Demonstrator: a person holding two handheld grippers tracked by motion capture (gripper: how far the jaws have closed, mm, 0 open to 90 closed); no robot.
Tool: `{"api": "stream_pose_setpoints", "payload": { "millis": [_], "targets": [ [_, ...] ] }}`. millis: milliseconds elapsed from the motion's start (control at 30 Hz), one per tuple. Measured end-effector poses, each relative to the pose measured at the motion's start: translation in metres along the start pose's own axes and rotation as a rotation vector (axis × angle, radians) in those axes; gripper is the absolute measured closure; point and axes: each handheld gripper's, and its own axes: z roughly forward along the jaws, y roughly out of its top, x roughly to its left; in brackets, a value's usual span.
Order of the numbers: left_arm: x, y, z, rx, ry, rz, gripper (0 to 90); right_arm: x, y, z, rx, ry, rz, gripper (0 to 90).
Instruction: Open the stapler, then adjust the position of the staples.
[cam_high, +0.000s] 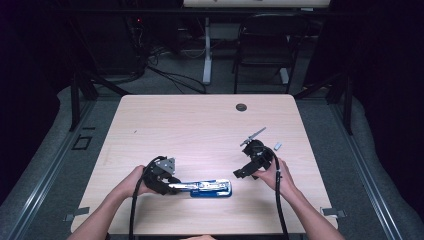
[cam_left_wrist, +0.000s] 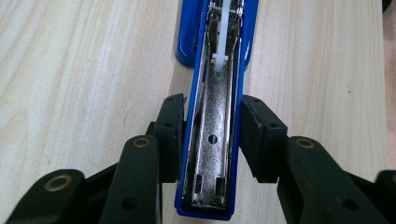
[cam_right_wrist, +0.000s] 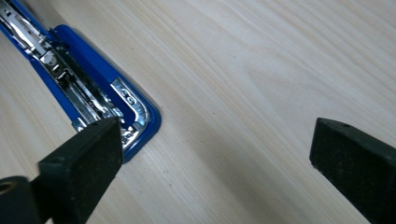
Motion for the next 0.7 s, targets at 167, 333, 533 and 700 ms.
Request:
{"api": "stream_pose_setpoints", "payload": {
  "millis": [167, 333, 533, 700],
  "targets": [
    [0.000, 0.001, -0.001, 0.014, 0.014, 0.005, 62.4, -0.012, -0.002, -0.007, -0.010, -0.017, 0.045, 0.0],
    [0.000, 0.000, 0.000, 0.007, -0.003, 0.002, 62.4, -0.023, -0.003, -0.013, -0.009, -0.030, 0.065, 0.0],
    [0.000, 0.000, 0.001, 0.010, -0.002, 0.000, 62.4, -0.028, -0.004, -0.016, -0.018, -0.032, 0.084, 0.0],
    [0.000, 0.001, 0.000, 0.019, -0.011, 0.000, 62.4, -0.032, -0.004, -0.018, -0.007, -0.045, 0.087, 0.0]
  ]
}}
